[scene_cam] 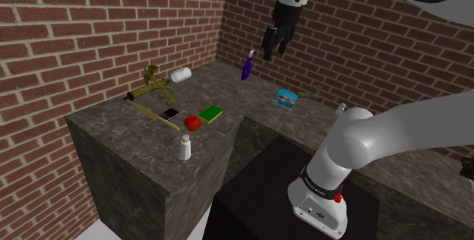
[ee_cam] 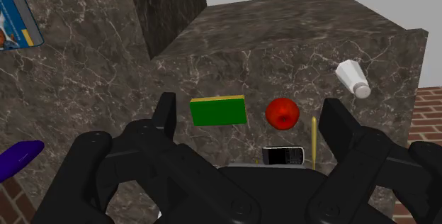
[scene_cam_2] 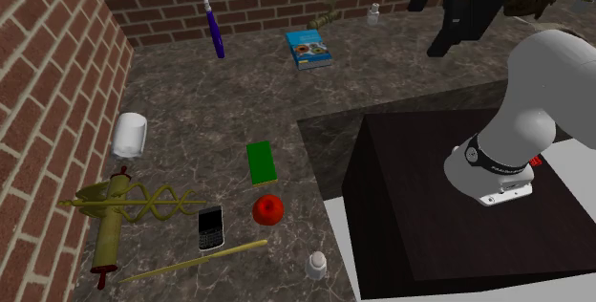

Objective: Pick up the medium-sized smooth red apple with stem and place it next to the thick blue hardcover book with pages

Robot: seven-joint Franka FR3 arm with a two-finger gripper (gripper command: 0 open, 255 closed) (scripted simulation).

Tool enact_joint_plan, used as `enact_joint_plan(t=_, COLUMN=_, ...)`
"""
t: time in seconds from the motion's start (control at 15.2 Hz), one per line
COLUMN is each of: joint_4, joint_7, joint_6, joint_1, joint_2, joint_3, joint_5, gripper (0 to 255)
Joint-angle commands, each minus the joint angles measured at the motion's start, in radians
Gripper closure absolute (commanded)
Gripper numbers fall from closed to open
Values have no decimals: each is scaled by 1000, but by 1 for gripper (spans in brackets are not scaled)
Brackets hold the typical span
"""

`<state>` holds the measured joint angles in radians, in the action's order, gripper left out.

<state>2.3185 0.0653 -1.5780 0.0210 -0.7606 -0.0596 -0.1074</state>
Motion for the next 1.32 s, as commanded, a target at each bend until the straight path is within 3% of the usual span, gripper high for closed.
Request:
enact_joint_plan(t=0.0, joint_4=0, joint_7=0, joint_6=0, joint_1=0, joint_2=0, joint_3=0, joint_5=0, gripper=0)
enact_joint_plan(t=0.59, joint_4=-3, joint_7=176, joint_6=-191, joint_1=-21, joint_2=293, joint_3=-66, joint_5=44, gripper=0)
enact_joint_plan(t=1.25, joint_4=-123, joint_7=355, joint_6=-352, joint_1=-36, joint_2=680, joint_3=-109, joint_5=52, gripper=0)
